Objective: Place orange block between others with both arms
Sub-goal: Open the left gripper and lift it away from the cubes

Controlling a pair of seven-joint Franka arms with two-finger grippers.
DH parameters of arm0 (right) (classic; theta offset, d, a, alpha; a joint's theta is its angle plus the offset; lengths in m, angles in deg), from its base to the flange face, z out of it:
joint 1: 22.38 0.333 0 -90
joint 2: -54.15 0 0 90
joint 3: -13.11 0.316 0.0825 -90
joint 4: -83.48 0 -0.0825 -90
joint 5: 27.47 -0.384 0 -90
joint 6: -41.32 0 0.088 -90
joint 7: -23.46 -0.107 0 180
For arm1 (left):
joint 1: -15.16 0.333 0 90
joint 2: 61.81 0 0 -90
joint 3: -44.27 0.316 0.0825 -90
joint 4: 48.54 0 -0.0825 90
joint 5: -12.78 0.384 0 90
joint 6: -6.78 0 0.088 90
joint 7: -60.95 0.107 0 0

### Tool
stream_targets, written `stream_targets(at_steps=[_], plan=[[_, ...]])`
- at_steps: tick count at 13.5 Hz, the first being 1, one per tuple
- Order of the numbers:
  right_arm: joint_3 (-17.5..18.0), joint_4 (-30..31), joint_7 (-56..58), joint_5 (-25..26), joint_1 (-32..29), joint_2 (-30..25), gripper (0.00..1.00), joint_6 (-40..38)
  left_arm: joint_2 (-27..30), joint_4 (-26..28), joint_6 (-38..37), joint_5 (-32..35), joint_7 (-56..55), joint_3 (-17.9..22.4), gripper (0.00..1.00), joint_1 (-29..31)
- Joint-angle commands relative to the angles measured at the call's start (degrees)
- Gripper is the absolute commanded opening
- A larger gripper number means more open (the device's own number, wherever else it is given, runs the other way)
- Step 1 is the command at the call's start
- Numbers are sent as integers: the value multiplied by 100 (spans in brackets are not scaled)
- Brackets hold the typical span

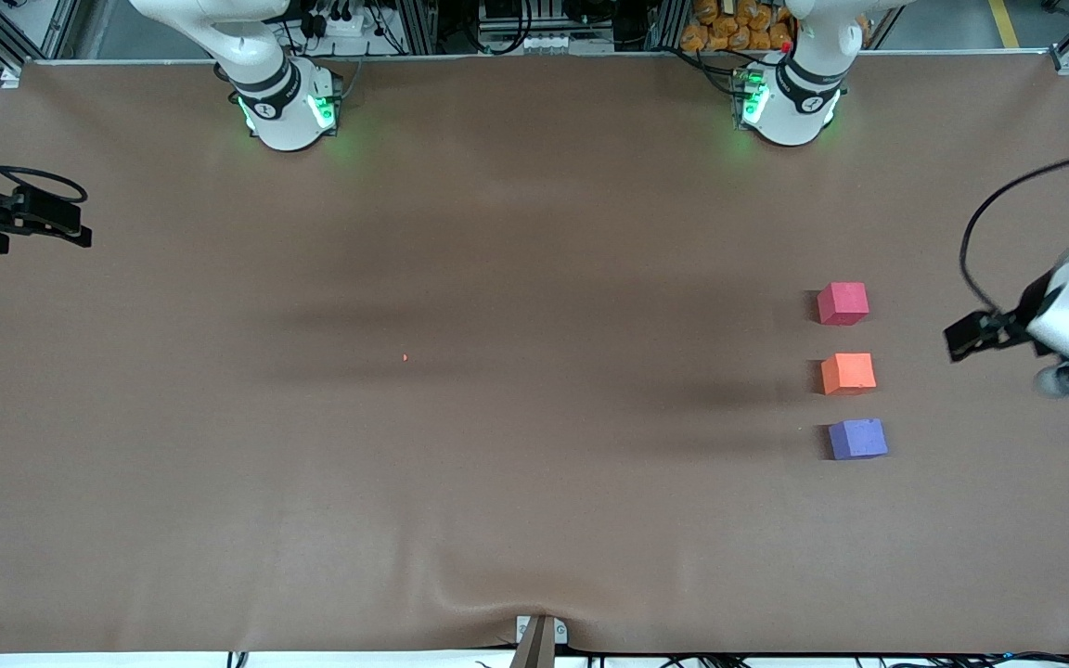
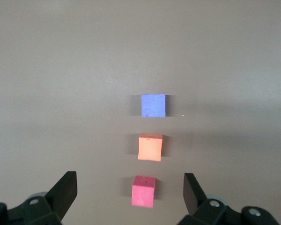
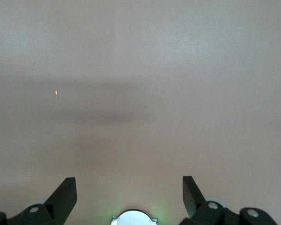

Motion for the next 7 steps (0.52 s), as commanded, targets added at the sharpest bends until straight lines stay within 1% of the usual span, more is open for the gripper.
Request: stream_targets(at_steps=[1, 2, 3, 4, 5, 6, 7], plan=[[35, -27, -1, 114, -19, -40, 100, -31, 545, -79, -423, -190, -8, -132, 100, 26], [35, -27, -1, 123, -19, -40, 100, -22, 625, -79, -616, -242, 53, -177, 100, 61], [35, -36, 7, 114, -19, -40, 100, -22, 782, -70, -722, -443, 27, -73, 100, 0], [35, -27, 8, 105, -19, -40, 100, -31, 975, 43, -750, -767, -25, 216, 100, -131], [35, -27, 8, 114, -10, -40, 100, -39, 1108, 201, -785, -1040, -34, 775, 100, -602], [35, -27, -1, 114, -10, -40, 100, -31, 1231, 324, -872, -1077, -26, 1390, 100, -1137], [35, -27, 7, 123, -19, -40, 100, -31, 1293, 421, -899, -1086, -26, 1744, 100, -1499]])
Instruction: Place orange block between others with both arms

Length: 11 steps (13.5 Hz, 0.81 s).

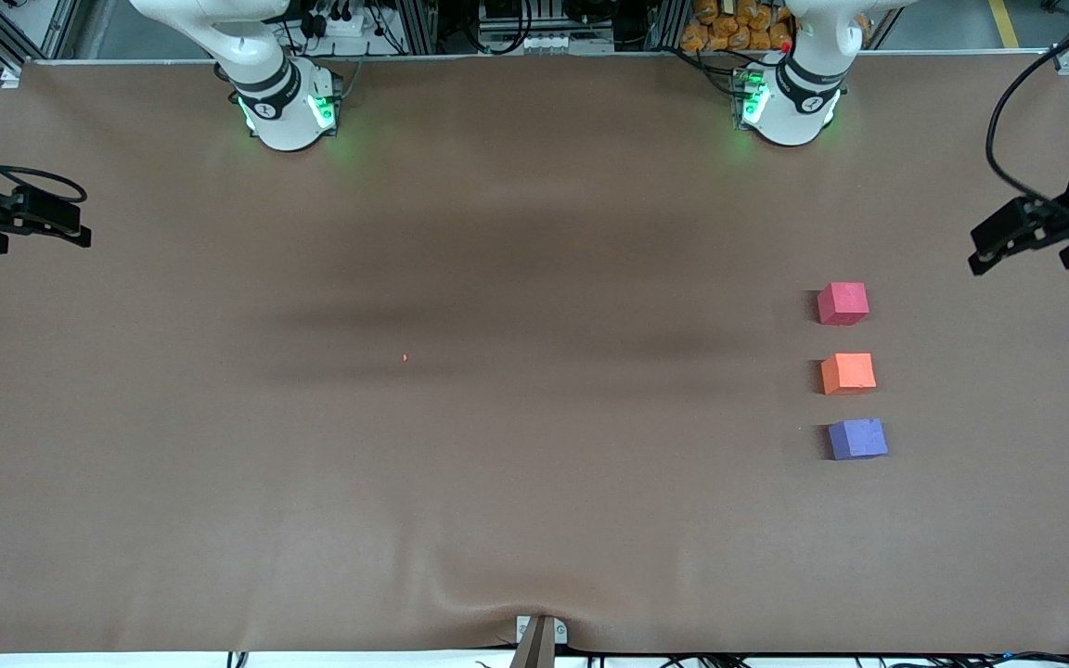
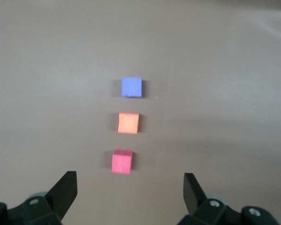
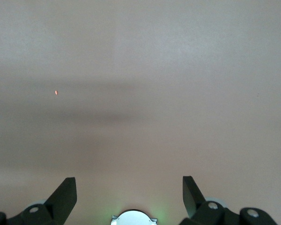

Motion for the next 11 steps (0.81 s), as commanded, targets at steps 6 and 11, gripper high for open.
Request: stream_targets(at_steps=[6, 11], plan=[[34, -33, -2, 106, -10, -40, 100, -30, 302, 387, -61, -84, 68, 857, 100, -787], [43, -33, -10, 36, -10, -40, 100, -30, 328, 369, -246, -67, 68, 848, 100, -743]])
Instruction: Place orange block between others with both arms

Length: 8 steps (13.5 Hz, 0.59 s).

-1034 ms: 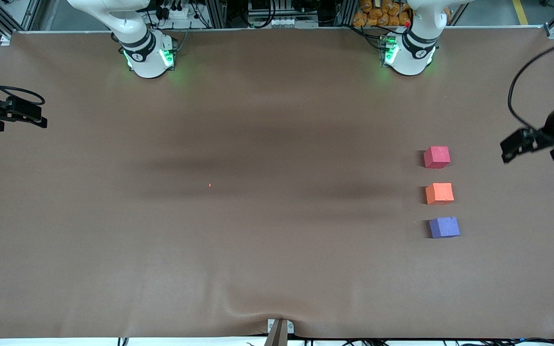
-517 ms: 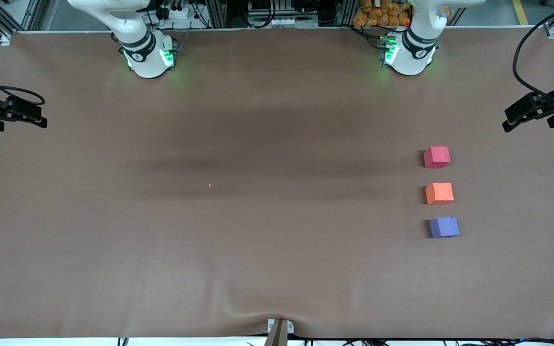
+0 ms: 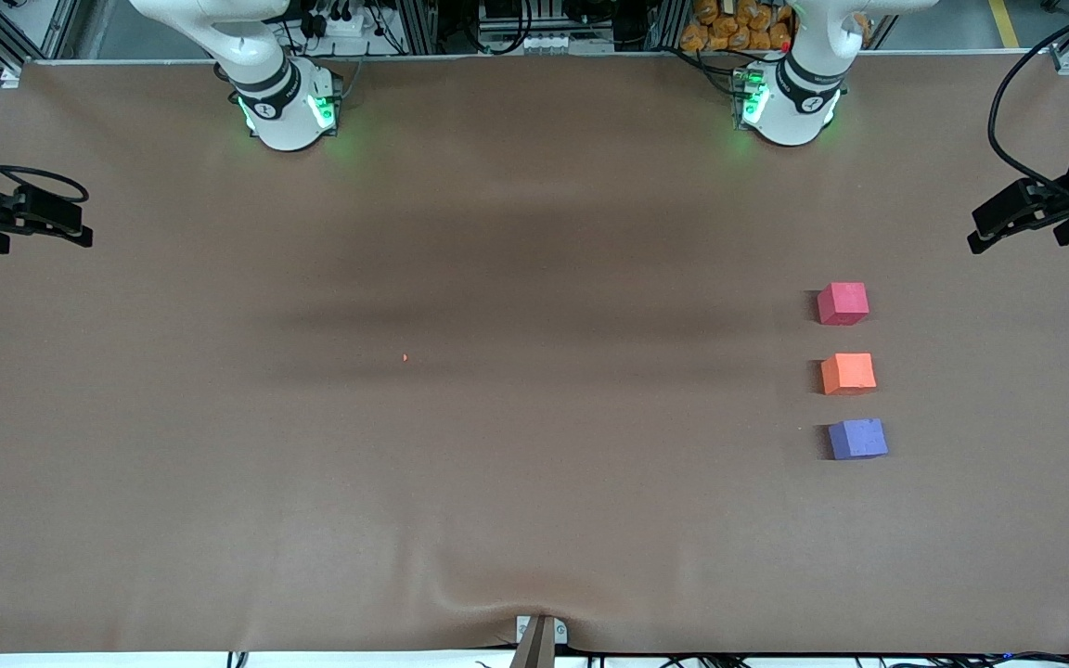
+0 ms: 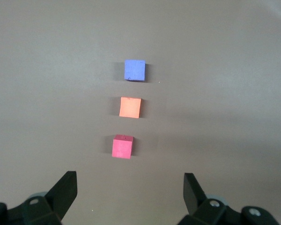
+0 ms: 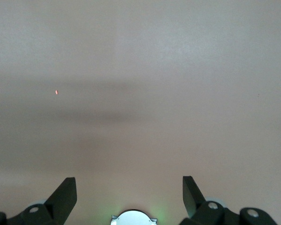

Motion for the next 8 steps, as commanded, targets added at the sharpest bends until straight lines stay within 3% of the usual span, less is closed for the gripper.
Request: stream_targets(at_steps=[1, 8], plan=[[27, -33, -19, 32, -9, -40, 100, -30, 140, 44, -124, -21, 63, 39, 100, 12], [44, -24, -72, 23, 17, -31, 100, -30, 237, 35, -264, -12, 54, 39, 100, 21]])
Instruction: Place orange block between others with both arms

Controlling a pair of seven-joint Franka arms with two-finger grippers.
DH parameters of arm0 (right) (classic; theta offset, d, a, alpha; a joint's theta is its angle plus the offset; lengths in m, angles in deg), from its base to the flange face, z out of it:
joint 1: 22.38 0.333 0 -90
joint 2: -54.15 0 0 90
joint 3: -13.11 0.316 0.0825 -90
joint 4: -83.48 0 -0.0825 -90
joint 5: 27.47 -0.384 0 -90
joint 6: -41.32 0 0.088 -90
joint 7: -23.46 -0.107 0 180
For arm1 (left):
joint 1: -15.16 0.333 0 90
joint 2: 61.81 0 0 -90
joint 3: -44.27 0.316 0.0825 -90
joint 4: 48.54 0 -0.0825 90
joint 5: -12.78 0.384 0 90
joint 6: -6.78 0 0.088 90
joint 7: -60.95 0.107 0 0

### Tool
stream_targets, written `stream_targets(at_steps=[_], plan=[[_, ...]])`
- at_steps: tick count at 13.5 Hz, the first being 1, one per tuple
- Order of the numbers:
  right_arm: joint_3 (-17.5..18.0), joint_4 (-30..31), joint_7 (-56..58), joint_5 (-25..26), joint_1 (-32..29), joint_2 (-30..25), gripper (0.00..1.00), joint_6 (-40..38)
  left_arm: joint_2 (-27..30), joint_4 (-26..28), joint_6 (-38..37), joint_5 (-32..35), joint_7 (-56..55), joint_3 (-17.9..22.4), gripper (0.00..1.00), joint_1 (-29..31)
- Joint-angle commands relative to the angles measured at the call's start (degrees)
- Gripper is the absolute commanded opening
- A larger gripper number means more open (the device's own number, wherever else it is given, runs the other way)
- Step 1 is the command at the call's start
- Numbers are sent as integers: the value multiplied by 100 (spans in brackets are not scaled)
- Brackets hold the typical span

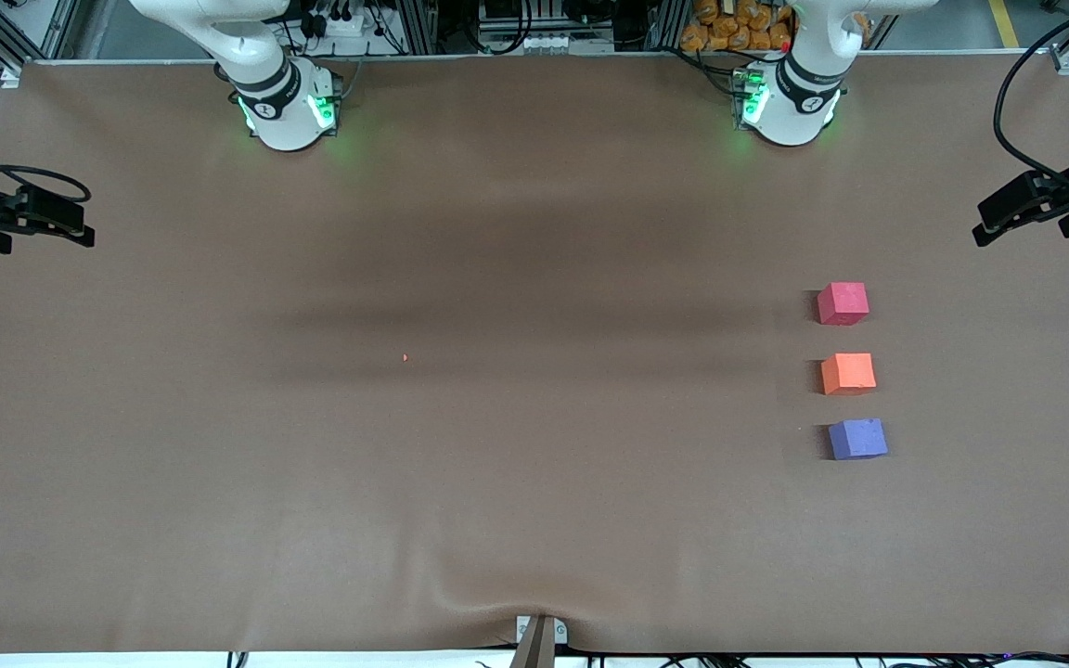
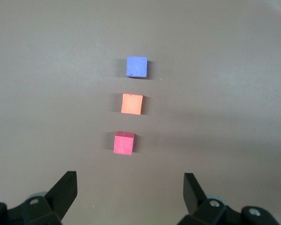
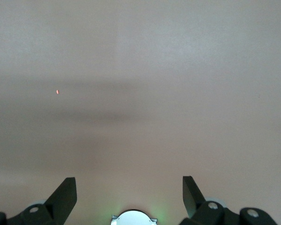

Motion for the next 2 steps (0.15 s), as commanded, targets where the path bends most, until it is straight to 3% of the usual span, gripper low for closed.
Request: stream_targets(at_steps=[1, 2], plan=[[4, -33, -62, 19, -29, -40, 100, -56, 175, 36, -215, -4, 54, 14, 100, 1], [4, -33, -62, 27, -29, -31, 100, -65, 210, 27, -277, 14, 54, 14, 100, 1]])
